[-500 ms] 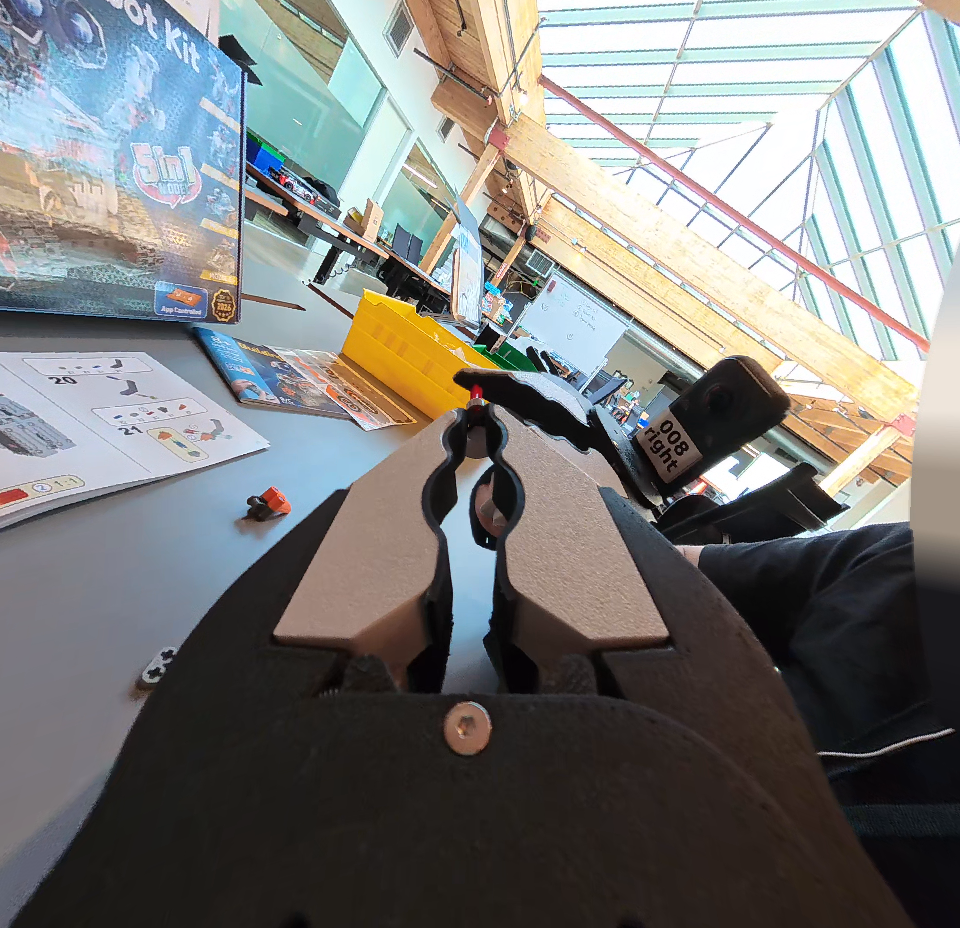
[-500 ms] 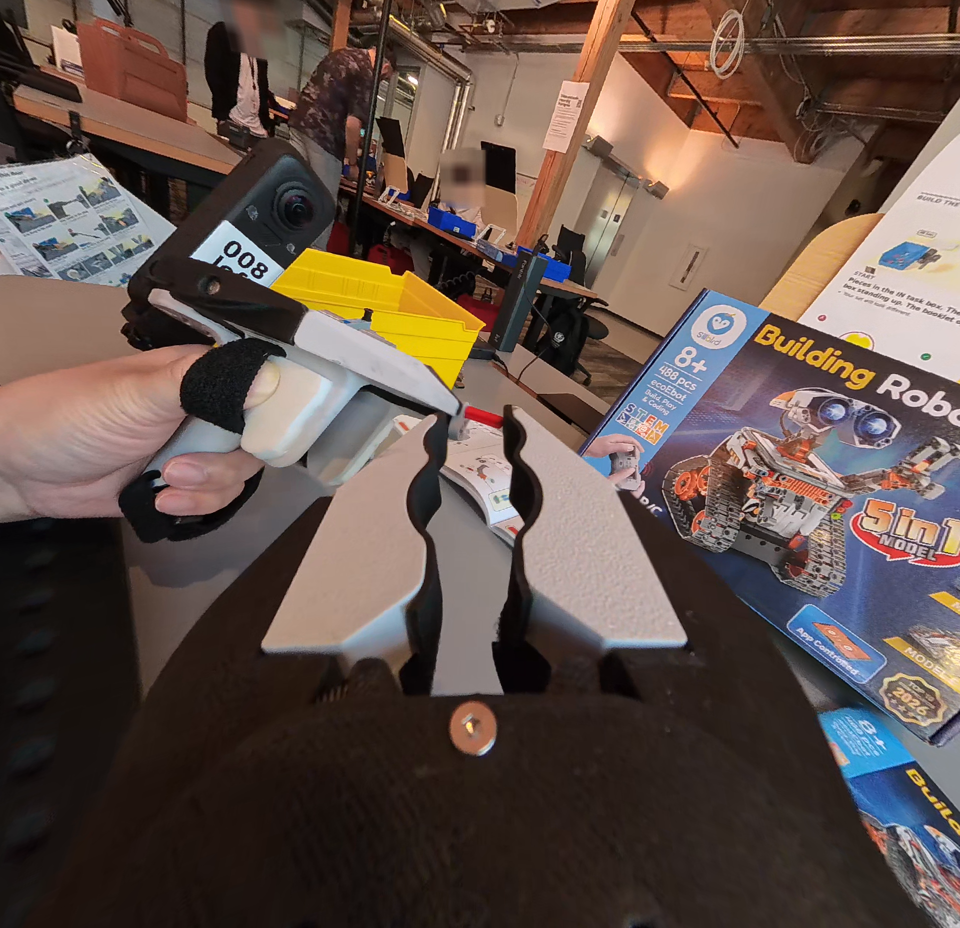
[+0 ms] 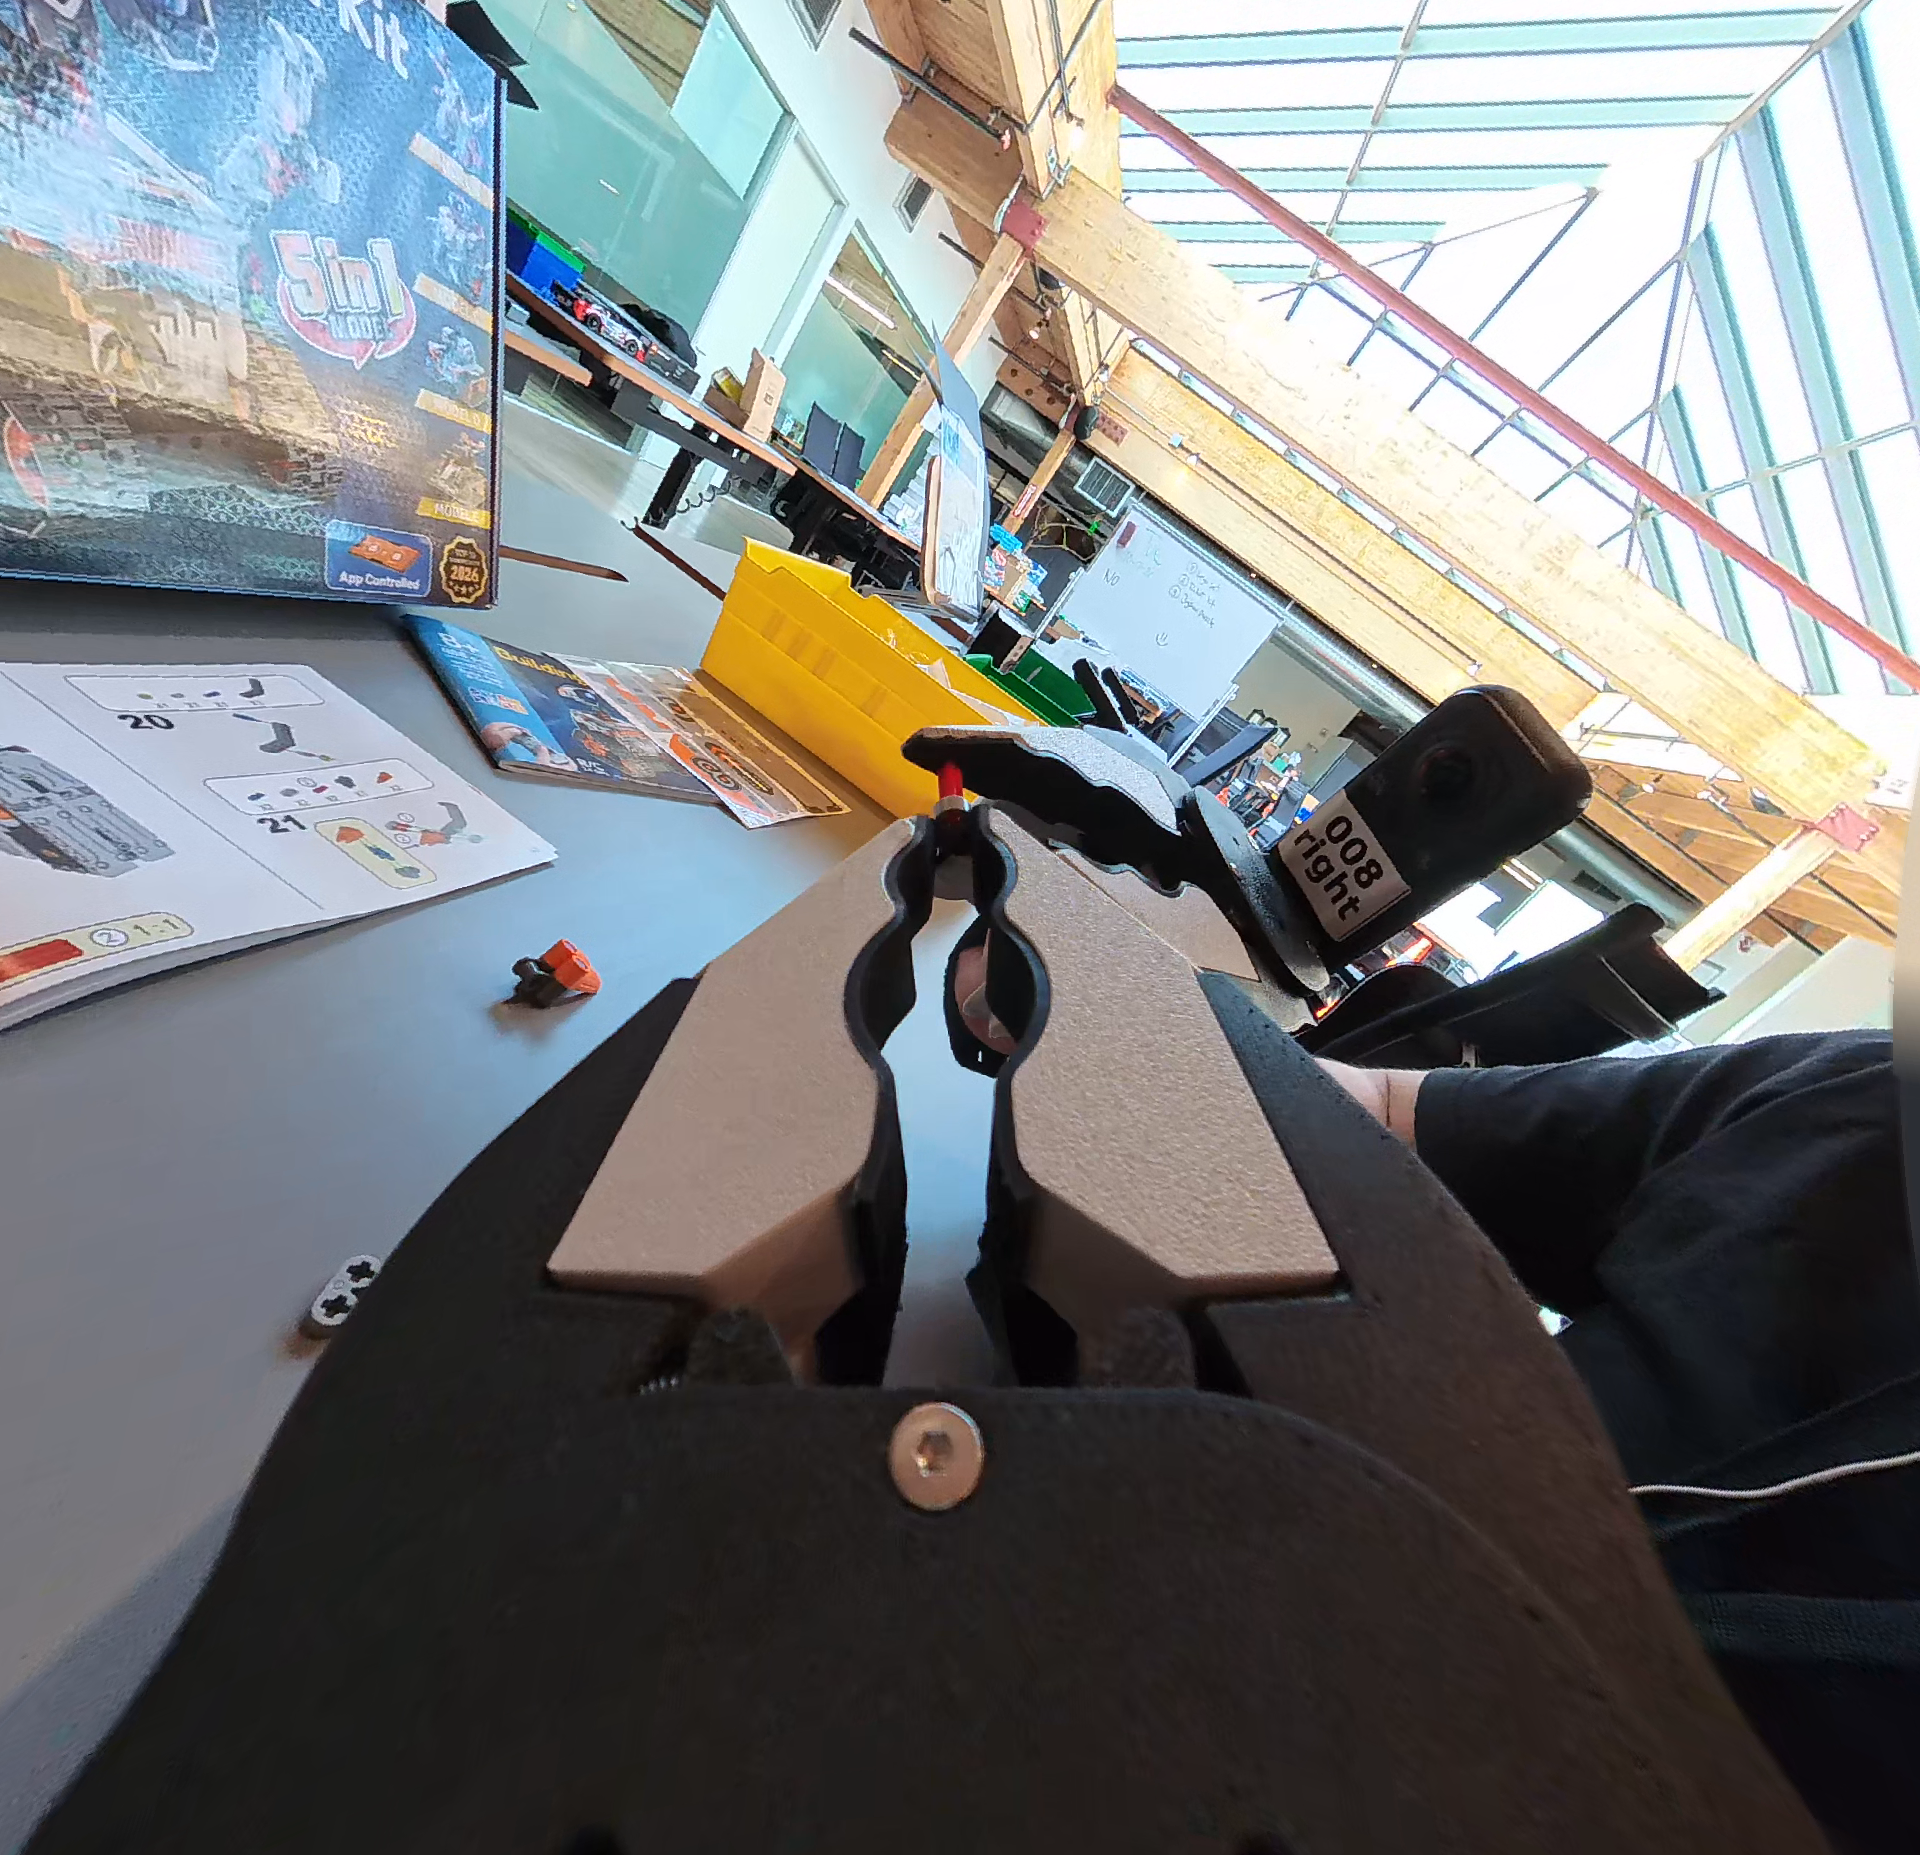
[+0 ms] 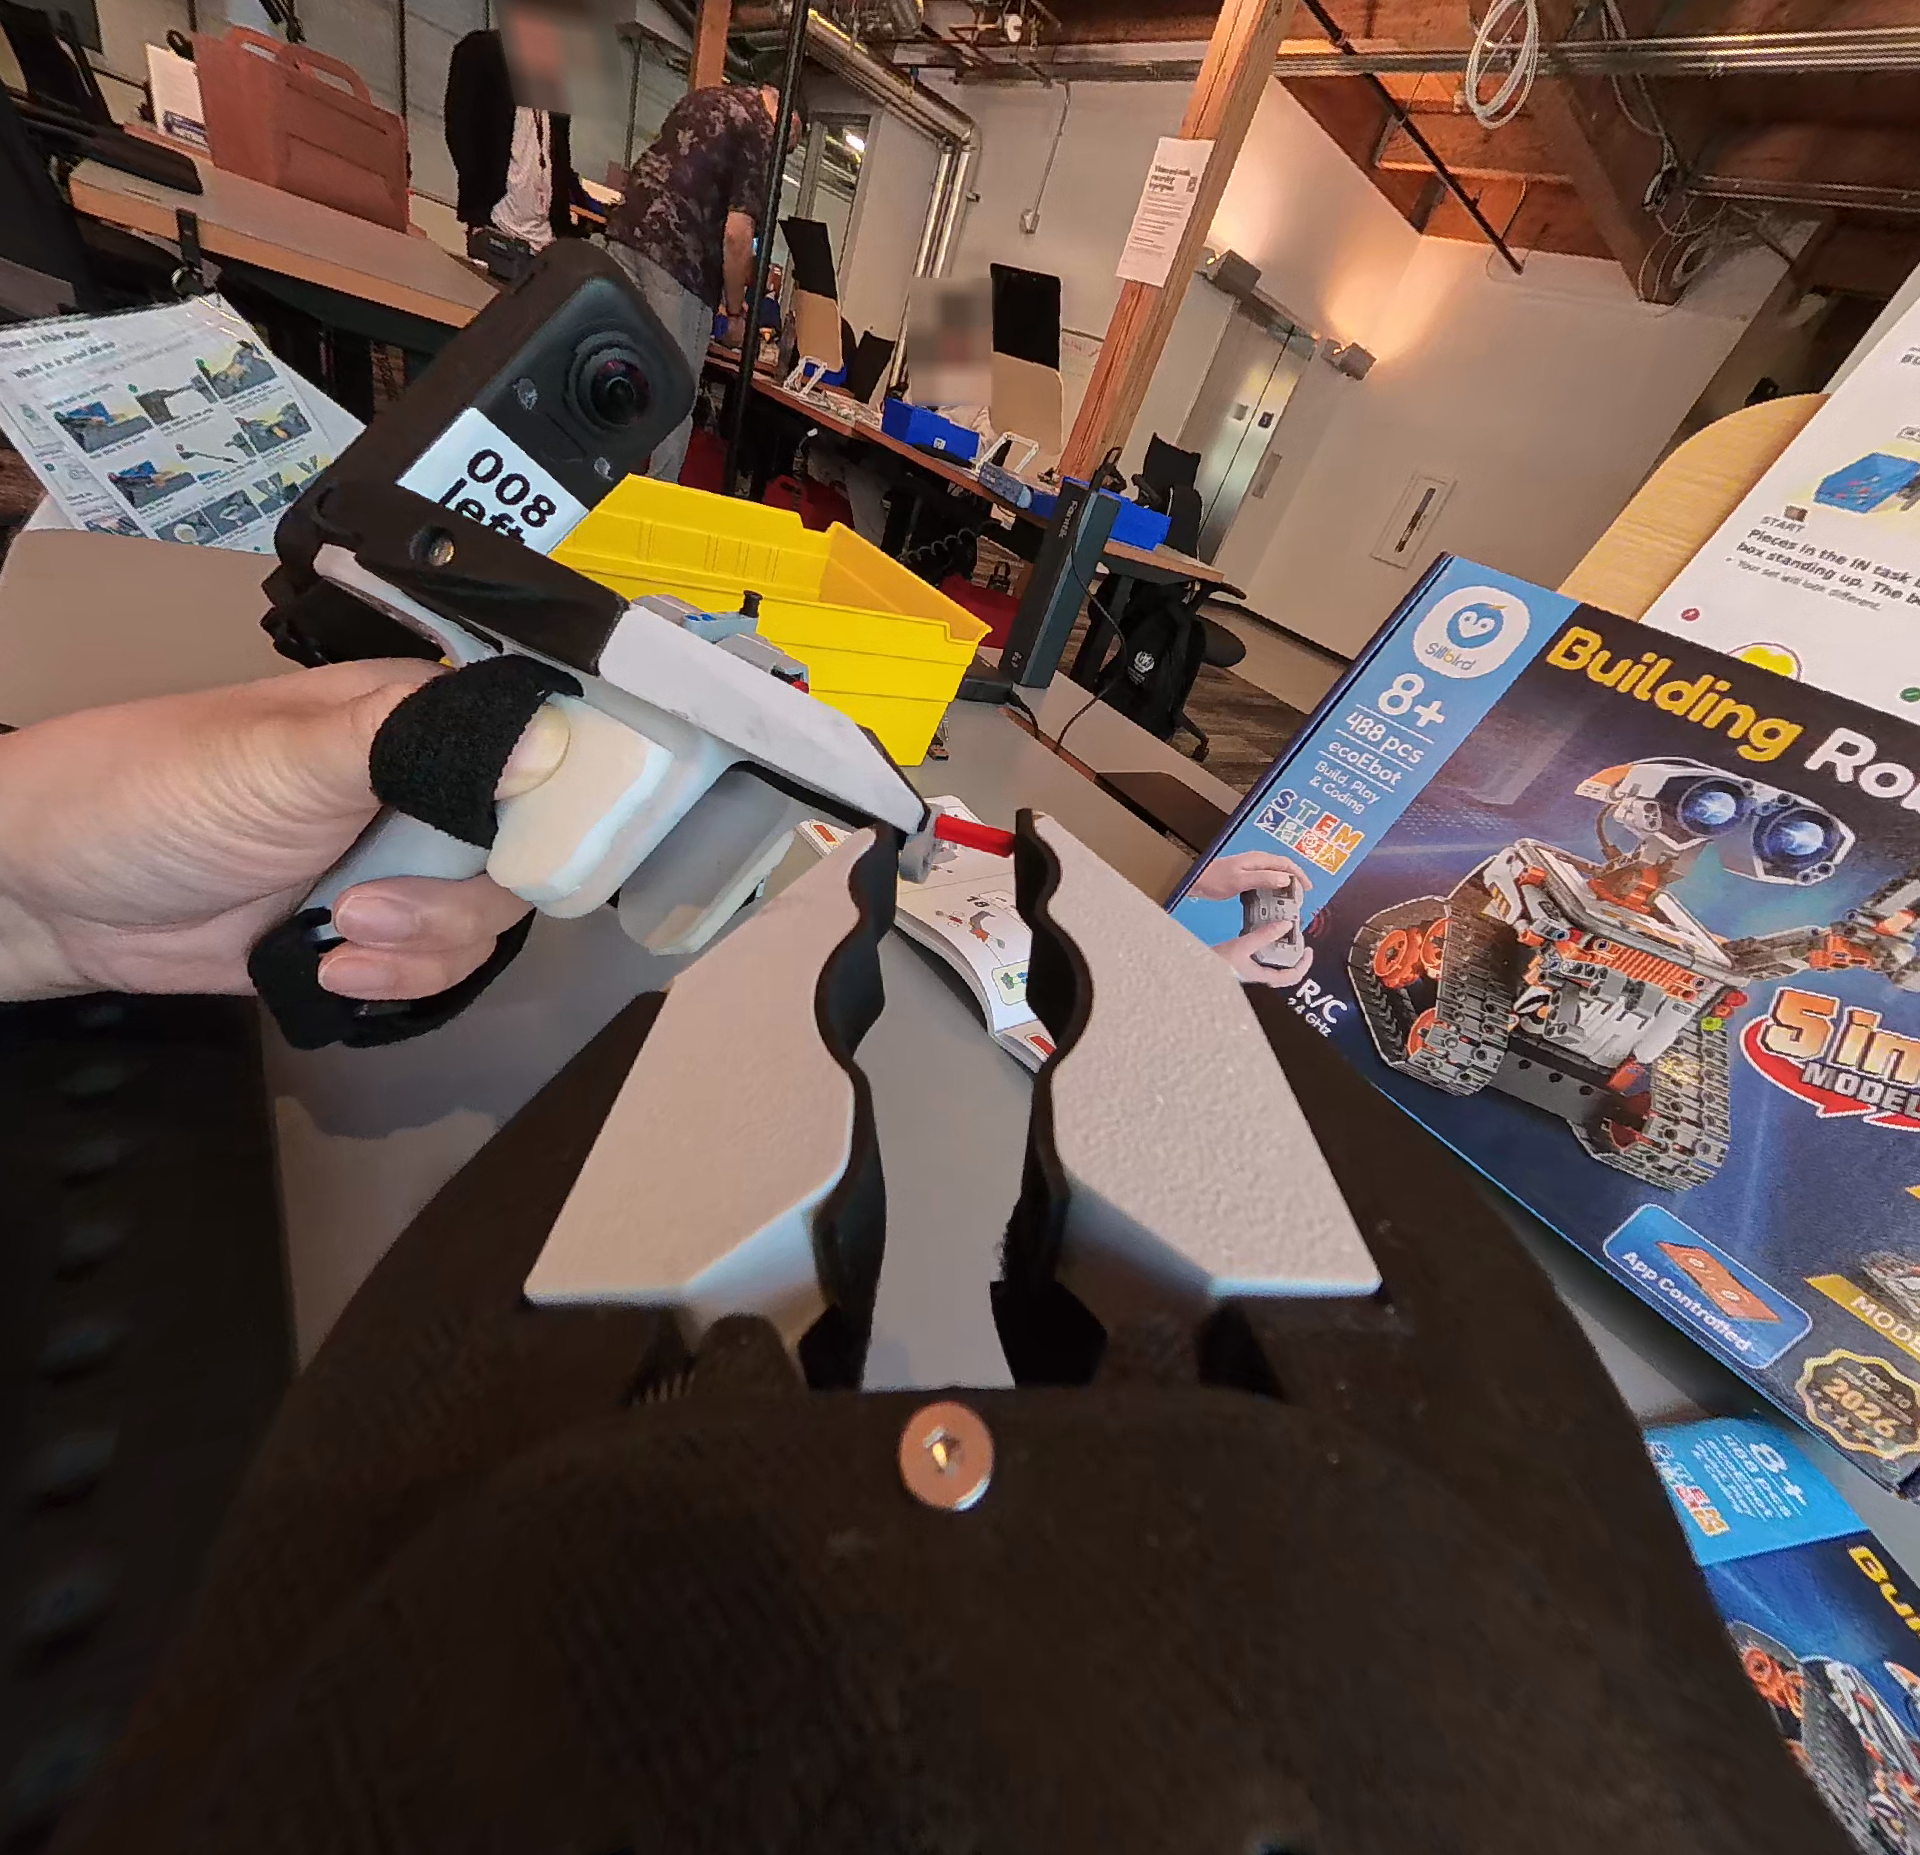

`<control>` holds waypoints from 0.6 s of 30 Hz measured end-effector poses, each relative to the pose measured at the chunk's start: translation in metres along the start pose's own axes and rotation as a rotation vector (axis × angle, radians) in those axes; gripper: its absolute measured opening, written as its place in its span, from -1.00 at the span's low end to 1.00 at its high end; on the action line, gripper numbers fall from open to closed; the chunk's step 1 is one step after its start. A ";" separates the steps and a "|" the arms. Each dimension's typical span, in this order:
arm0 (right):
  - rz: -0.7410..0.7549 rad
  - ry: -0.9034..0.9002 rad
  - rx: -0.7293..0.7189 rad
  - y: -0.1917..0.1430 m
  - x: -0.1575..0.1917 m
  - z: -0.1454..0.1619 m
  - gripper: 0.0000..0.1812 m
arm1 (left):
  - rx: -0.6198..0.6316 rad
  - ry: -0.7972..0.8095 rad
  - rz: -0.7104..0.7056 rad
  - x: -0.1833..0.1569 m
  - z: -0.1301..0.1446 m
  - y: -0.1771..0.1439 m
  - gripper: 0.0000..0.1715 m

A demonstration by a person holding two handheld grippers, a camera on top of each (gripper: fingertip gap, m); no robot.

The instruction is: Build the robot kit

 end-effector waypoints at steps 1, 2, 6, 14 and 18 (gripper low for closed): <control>0.000 0.003 -0.002 0.000 0.000 0.000 -0.76 | 0.001 -0.001 0.001 0.000 0.000 0.000 -0.94; -0.001 0.003 -0.004 0.000 0.000 0.000 -0.75 | 0.001 -0.002 0.003 0.000 0.000 0.000 -0.94; -0.002 0.001 -0.001 0.000 0.000 0.001 -0.75 | 0.004 0.000 -0.001 0.000 0.001 0.000 -0.94; -0.010 0.009 0.000 0.000 0.001 0.002 -0.75 | 0.011 -0.007 -0.004 0.001 0.001 0.001 -0.95; -0.013 0.019 0.002 0.000 0.001 0.003 -0.74 | 0.012 -0.005 -0.007 0.002 0.002 0.001 -0.94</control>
Point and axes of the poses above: each gripper's, where its closed fingertips meet, y out along the fingers, z out of its underside, x = y × z across the jaws, the point moved 4 cm from there along -y, back along the fingers, and after that the axes turned 13 degrees about -y, right-handed, at the moved point
